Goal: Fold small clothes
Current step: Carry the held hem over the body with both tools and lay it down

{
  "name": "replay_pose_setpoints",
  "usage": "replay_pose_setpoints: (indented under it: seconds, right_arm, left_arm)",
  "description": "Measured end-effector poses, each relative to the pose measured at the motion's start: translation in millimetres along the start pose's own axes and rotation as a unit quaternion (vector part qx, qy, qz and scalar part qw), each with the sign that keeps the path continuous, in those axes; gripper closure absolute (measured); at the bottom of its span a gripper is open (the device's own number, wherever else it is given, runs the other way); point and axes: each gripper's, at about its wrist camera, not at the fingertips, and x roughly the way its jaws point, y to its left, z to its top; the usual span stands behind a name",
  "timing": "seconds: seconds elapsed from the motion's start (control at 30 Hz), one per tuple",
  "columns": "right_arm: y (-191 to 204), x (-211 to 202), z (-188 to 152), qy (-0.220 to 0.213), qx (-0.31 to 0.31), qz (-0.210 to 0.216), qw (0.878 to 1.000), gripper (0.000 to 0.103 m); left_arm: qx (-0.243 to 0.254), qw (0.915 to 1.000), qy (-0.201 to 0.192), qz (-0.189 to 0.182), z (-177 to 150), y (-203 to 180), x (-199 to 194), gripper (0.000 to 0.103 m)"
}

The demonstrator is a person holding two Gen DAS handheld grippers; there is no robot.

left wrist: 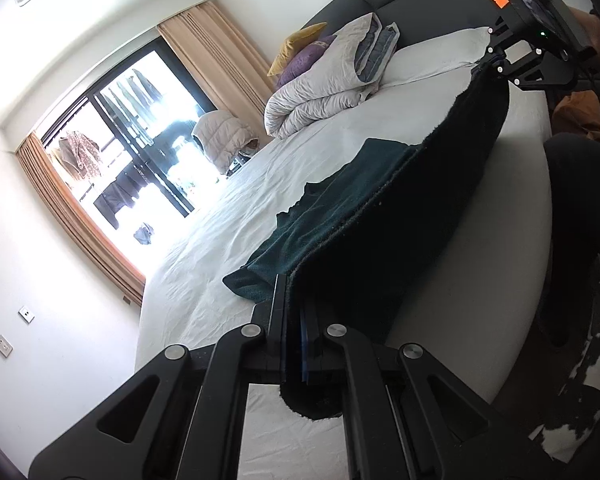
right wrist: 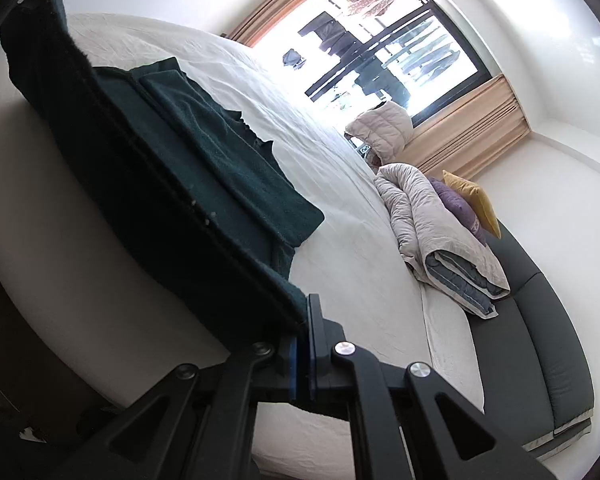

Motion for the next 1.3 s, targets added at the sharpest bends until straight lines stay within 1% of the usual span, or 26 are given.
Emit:
replay_pose_setpoints:
  seconds: [0.17, 0.53, 0.73, 0.83, 0.97, 1.03, 1.2, 1.3]
  right_arm:
    - [-3.2, 5.5, 8.1, -0.008, -0.002, -0.004, 1.0, 0.099]
    - [-0.5, 12.9, 5.0, -0.004, -0.005, -0.003, 1.0, 0.099]
    - [-0.4, 20.7, 10.0, -0.009, -0.003, -0.005, 1.0, 0.099]
    - [-1.8, 27.6, 13.8, -0.013, -0.006, -0.004, 1.0, 0.099]
    - [-10.0, 44.9, 28.6, -0.016, 0.004, 0.011, 1.0, 0.099]
    - [-15.1, 58.3, 39.2, -0.017, 0.002, 0.016, 1.0, 0.099]
    - [-24.0, 105.3, 71.4, -0.016, -0.006, 0.04, 0.999, 0.099]
    - [-27.1, 142.8, 92.9, -0.008, -0.011, 0.053, 0.999, 0.099]
  left_arm:
    - [-0.007, 1.0, -0.004, 0.002, 6.1, 8.9, 5.9, 0.1]
    - [0.005, 1.0, 0.001, -0.002, -1.5, -2.1, 2.7, 0.1]
    - [-0.006, 1.0, 0.005, -0.003, -0.1, 1.3, 5.2, 0.1]
    - [-0.019, 0.9997, 0.01, -0.008, 4.1, 10.0, 13.4, 0.1]
    - [-0.043, 0.9988, 0.02, -0.014, 8.5, 29.3, 31.6, 0.1]
    - [-0.068, 0.9971, 0.028, -0.019, 10.7, 44.7, 47.5, 0.1]
    - [-0.124, 0.9903, 0.056, -0.027, 14.8, 81.9, 103.5, 0.1]
    - [-0.135, 0.9879, 0.072, -0.026, 20.4, 97.8, 139.6, 0.1]
